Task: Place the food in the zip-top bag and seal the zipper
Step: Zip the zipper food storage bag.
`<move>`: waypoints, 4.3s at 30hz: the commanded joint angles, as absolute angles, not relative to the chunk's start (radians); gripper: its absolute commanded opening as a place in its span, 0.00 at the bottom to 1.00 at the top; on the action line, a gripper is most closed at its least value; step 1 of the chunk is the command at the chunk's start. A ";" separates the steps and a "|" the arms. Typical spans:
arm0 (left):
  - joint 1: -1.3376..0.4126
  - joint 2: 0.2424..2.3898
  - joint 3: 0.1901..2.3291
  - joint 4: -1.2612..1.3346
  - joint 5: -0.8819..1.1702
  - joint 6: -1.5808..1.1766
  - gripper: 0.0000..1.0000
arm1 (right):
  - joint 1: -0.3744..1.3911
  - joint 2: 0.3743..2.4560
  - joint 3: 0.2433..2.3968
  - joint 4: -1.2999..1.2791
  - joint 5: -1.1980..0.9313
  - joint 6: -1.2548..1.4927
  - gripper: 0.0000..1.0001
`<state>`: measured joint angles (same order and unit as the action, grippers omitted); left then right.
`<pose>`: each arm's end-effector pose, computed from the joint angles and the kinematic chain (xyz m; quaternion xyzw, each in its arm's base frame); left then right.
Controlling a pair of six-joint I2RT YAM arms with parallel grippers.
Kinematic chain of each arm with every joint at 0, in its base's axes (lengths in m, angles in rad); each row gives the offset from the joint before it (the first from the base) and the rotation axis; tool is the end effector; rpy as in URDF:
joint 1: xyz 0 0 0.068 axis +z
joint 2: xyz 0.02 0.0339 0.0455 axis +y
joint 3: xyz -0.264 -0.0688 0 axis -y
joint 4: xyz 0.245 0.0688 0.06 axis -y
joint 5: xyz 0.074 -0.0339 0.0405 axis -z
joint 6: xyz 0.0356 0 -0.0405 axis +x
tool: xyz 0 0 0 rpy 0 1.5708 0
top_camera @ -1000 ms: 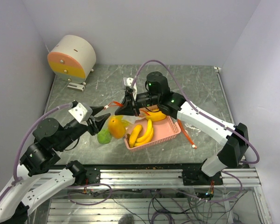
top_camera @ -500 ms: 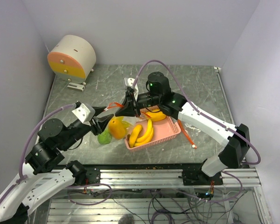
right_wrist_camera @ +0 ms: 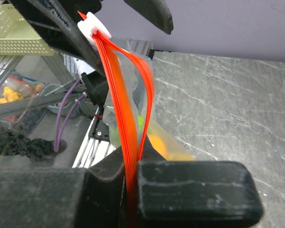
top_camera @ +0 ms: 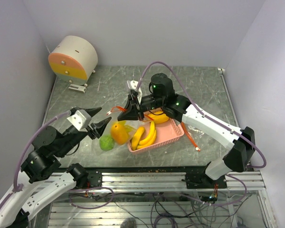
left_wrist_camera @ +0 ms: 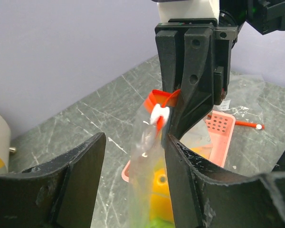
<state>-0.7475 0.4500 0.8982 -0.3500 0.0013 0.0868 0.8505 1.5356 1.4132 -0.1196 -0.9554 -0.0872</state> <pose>0.0632 -0.0586 0.3993 0.2725 0.6138 -0.2408 0.7008 0.2110 0.2845 0.3843 -0.5688 0.4956 0.5398 0.3734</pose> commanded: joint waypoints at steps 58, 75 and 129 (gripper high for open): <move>-0.744 0.535 0.961 -0.471 0.179 0.122 0.07 | 0.844 1.382 1.361 -0.056 -0.975 -0.314 0.51; -0.744 0.545 0.998 -0.506 0.151 0.081 0.07 | 0.857 1.444 1.398 0.176 -1.009 -0.092 0.49; -0.743 0.524 1.018 -0.511 0.121 0.076 0.07 | 0.917 1.531 1.421 0.119 -0.926 -0.057 0.00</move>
<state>-0.7475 0.5415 0.9680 -0.5270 0.1360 0.0853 0.9188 1.5288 1.4235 0.1493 -0.9672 -0.0280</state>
